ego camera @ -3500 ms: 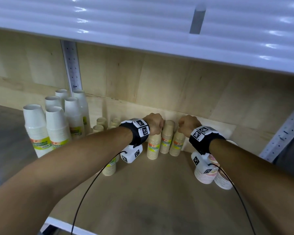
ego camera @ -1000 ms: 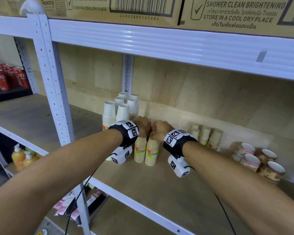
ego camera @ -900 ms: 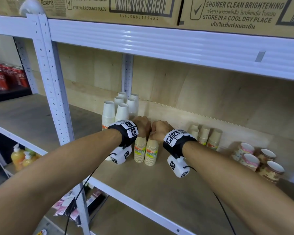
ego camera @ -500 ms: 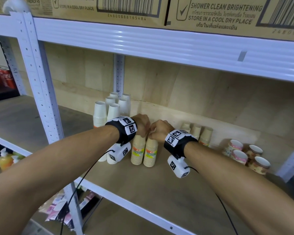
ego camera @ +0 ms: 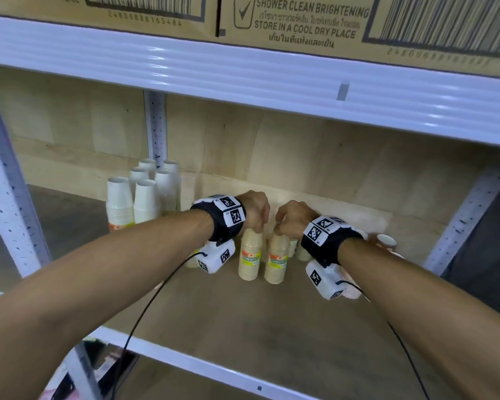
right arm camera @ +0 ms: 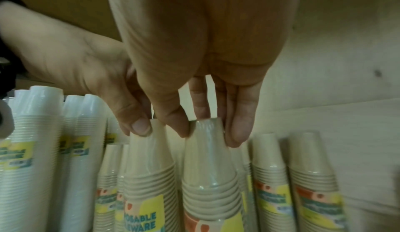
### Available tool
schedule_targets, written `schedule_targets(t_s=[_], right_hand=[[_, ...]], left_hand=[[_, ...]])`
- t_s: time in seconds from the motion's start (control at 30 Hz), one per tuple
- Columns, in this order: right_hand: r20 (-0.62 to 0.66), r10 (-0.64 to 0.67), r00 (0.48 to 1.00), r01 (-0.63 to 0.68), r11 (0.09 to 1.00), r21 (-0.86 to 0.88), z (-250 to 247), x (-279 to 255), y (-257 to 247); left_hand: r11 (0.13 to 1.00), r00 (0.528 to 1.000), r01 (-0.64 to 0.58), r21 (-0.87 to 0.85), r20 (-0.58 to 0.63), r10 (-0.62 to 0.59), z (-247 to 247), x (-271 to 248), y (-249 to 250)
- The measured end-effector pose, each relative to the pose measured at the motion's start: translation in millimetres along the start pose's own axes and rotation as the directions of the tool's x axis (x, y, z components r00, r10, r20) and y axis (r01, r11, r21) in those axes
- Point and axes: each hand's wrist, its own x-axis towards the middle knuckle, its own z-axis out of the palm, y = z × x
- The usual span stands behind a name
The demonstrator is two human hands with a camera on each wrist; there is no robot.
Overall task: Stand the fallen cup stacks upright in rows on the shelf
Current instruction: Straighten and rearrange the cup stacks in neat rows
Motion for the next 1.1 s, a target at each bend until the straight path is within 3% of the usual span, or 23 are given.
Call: schedule_targets(t_s=[0.47, 1.1], right_hand=[[-0.083, 0.186, 0.979, -0.189, 0.981, -0.035, -12.4, 6.0, 83.8], [-0.074, 0.13, 0.989, -0.133, 0.991, -0.029, 7.1, 47.6, 102.9]], left_hand=[[0.99, 0.99, -0.136, -0.036, -0.047, 0.134, 21.1, 70.0, 60.1], [0.992, 0.993, -0.116, 0.048, -0.024, 0.118, 49.1, 117.6, 59.9]])
